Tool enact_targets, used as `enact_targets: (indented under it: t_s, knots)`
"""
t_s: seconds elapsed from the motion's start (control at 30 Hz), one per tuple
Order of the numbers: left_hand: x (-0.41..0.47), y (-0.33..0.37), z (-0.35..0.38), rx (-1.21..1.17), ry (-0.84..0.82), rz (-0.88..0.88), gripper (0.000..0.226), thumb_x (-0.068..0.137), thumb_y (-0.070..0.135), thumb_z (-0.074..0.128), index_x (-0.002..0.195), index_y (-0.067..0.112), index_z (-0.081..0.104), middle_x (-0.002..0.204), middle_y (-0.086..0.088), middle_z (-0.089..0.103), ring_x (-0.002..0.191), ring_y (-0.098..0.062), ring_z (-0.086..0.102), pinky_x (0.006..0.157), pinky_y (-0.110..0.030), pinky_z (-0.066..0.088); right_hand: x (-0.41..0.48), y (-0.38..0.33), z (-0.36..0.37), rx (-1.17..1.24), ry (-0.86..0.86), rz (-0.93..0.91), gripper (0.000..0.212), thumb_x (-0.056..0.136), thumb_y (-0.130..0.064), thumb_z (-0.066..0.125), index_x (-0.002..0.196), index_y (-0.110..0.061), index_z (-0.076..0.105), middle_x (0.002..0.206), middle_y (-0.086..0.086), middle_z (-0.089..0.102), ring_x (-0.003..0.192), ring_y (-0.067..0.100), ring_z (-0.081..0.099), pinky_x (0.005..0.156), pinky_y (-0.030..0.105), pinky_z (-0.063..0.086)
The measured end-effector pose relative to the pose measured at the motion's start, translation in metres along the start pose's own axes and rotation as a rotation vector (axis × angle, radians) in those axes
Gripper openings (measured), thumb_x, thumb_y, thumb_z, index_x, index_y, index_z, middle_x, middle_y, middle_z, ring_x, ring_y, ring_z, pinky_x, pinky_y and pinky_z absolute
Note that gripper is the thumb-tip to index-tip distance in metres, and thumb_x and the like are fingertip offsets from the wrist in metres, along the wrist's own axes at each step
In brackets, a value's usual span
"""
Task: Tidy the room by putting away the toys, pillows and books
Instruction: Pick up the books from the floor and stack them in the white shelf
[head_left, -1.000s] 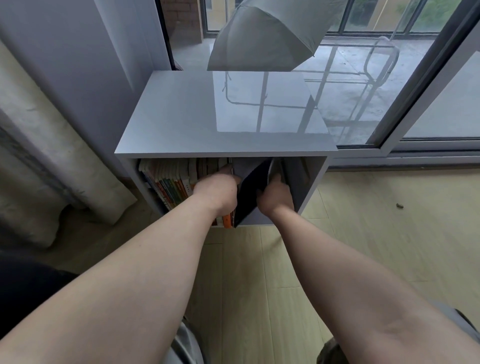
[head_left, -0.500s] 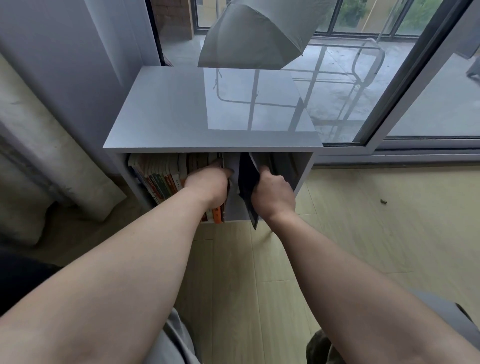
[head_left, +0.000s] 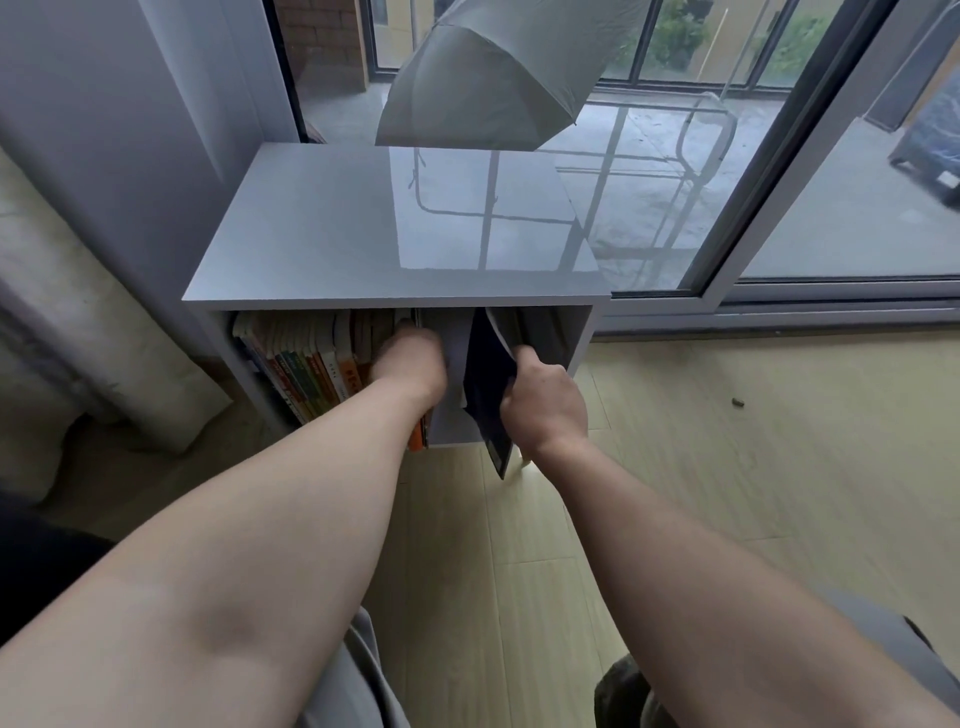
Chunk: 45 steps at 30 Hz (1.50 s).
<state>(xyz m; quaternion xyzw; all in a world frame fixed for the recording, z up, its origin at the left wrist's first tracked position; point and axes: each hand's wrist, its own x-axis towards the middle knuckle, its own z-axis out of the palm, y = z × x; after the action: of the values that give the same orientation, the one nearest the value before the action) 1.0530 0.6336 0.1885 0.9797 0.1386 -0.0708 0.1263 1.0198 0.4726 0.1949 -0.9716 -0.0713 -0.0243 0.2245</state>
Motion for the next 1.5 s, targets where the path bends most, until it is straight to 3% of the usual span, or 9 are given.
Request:
enact_targets:
  t_s: [0.1, 0.4, 0.6, 0.7, 0.77, 0.87, 1.1, 1.33, 1.5]
  knots:
    - [0.01, 0.006, 0.001, -0.02, 0.006, -0.064, 0.019, 0.093, -0.002, 0.059, 0.11, 0.003, 0.066, 0.085, -0.008, 0.054, 0.084, -0.025, 0.062, 0.068, -0.031, 0.054, 0.001, 0.004, -0.002, 0.024, 0.004, 0.009, 0.02, 0.092, -0.005, 0.048, 0.11, -0.014, 0.054, 0.085, 0.014, 0.066, 0.076, 0.038, 0.063, 0.063, 0.041, 0.055]
    - [0.021, 0.018, 0.009, 0.001, -0.023, -0.054, 0.016, 0.098, 0.004, 0.05, 0.101, 0.006, 0.065, 0.088, -0.01, 0.059, 0.081, -0.024, 0.063, 0.066, -0.032, 0.054, 0.002, 0.013, 0.002, 0.063, 0.003, 0.018, 0.022, 0.095, -0.006, 0.051, 0.115, -0.015, 0.056, 0.085, 0.01, 0.065, 0.074, 0.033, 0.06, 0.061, 0.035, 0.05]
    - [0.025, 0.021, 0.013, 0.02, -0.072, -0.068, 0.019, 0.099, 0.001, 0.047, 0.105, 0.002, 0.065, 0.078, -0.009, 0.05, 0.073, -0.022, 0.055, 0.065, -0.031, 0.049, 0.002, 0.013, 0.004, 0.077, 0.007, 0.006, 0.024, 0.097, -0.007, 0.052, 0.119, -0.015, 0.056, 0.091, 0.011, 0.069, 0.079, 0.032, 0.066, 0.067, 0.039, 0.06]
    - [0.028, 0.021, 0.009, -0.033, -0.067, -0.101, 0.021, 0.102, 0.002, 0.045, 0.113, -0.001, 0.063, 0.089, -0.01, 0.054, 0.088, -0.025, 0.062, 0.072, -0.029, 0.047, 0.003, 0.013, 0.005, 0.081, 0.012, 0.012, 0.024, 0.097, -0.007, 0.051, 0.119, -0.015, 0.056, 0.091, 0.011, 0.07, 0.079, 0.032, 0.067, 0.068, 0.04, 0.06]
    - [0.027, 0.021, 0.006, -0.019, -0.064, -0.104, 0.021, 0.103, 0.002, 0.047, 0.117, -0.001, 0.062, 0.11, -0.014, 0.061, 0.107, -0.028, 0.064, 0.074, -0.028, 0.045, 0.004, 0.012, 0.007, 0.081, 0.014, 0.014, 0.024, 0.096, -0.006, 0.05, 0.118, -0.015, 0.056, 0.09, 0.012, 0.07, 0.077, 0.032, 0.065, 0.066, 0.04, 0.059]
    - [0.026, 0.022, 0.008, -0.024, -0.039, -0.103, 0.021, 0.102, 0.002, 0.048, 0.118, 0.0, 0.062, 0.122, -0.016, 0.062, 0.112, -0.028, 0.064, 0.075, -0.028, 0.044, 0.004, 0.009, 0.008, 0.085, 0.014, 0.007, 0.025, 0.096, -0.005, 0.05, 0.118, -0.015, 0.056, 0.088, 0.011, 0.069, 0.072, 0.03, 0.06, 0.061, 0.034, 0.051]
    - [0.021, 0.021, 0.011, -0.034, 0.001, -0.09, 0.024, 0.101, -0.002, 0.047, 0.115, 0.0, 0.066, 0.118, -0.017, 0.066, 0.108, -0.029, 0.067, 0.086, -0.032, 0.055, 0.005, 0.01, 0.009, 0.083, 0.022, 0.009, 0.025, 0.096, -0.005, 0.05, 0.118, -0.015, 0.056, 0.085, 0.009, 0.066, 0.069, 0.027, 0.054, 0.06, 0.03, 0.043]
    - [0.016, 0.025, 0.01, 0.018, -0.012, -0.069, 0.023, 0.1, -0.002, 0.05, 0.116, 0.001, 0.066, 0.115, -0.017, 0.065, 0.107, -0.029, 0.067, 0.079, -0.032, 0.054, 0.006, 0.01, 0.011, 0.081, 0.02, 0.01, 0.024, 0.096, -0.004, 0.05, 0.117, -0.014, 0.055, 0.08, 0.006, 0.058, 0.069, 0.029, 0.052, 0.06, 0.031, 0.041]
    - [0.013, 0.03, 0.005, 0.038, 0.002, -0.093, 0.015, 0.096, -0.003, 0.055, 0.103, 0.004, 0.066, 0.08, -0.008, 0.051, 0.087, -0.023, 0.063, 0.071, -0.031, 0.055, 0.005, 0.01, 0.012, 0.089, 0.011, 0.0, 0.026, 0.097, -0.006, 0.051, 0.121, -0.015, 0.055, 0.084, 0.007, 0.061, 0.071, 0.028, 0.057, 0.06, 0.03, 0.044]
